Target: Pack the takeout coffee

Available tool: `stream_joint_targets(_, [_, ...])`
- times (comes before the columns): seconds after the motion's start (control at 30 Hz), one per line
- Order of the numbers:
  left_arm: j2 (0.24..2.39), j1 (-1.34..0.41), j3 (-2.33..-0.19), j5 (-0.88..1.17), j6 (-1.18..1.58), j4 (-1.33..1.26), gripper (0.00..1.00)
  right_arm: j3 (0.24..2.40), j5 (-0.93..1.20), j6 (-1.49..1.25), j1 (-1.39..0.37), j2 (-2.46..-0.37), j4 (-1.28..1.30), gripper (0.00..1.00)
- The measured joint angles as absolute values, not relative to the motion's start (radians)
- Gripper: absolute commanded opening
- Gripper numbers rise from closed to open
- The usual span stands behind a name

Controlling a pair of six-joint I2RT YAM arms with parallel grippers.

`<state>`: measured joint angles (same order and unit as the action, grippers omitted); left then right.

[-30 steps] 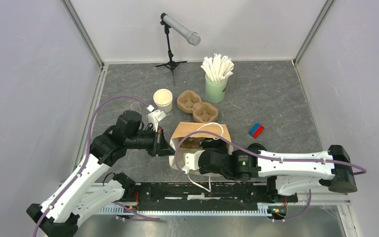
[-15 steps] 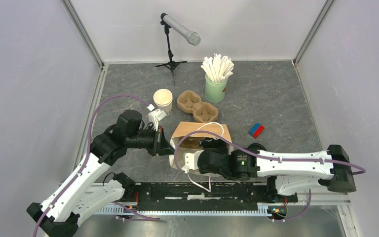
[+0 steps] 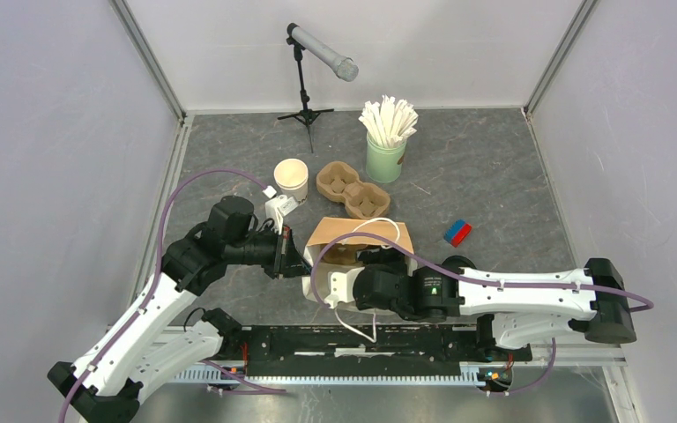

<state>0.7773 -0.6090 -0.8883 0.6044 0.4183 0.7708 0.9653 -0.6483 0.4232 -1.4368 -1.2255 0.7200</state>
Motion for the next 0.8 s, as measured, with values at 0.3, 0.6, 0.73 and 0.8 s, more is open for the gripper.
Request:
stream_joint_targets(0.3, [0.777,-0.609,-0.888,0.604,0.418,0.770,0.02,0.987,-0.655,0.423,-1.436,-1.225,0.733,0.55])
stream_joint_targets(0.6, [0.777,-0.609,-0.889,0.604,0.418,0.770,0.02,0.985,-0.650,0.421,-1.435,-1.217,0.741,0.55])
stream_joint_targets(0.73, [0.777,-0.609,-0.889,0.605,0.418,0.770,0.02,0.967,-0.636,0.421,-1.435,-1.207,0.720,0.55])
stream_joint_targets(0.8, [0.777,-0.609,-0.889,0.605,0.418,0.770,0.02,0.954,-0.631,0.421,-1.435,-1.205,0.708,0.55])
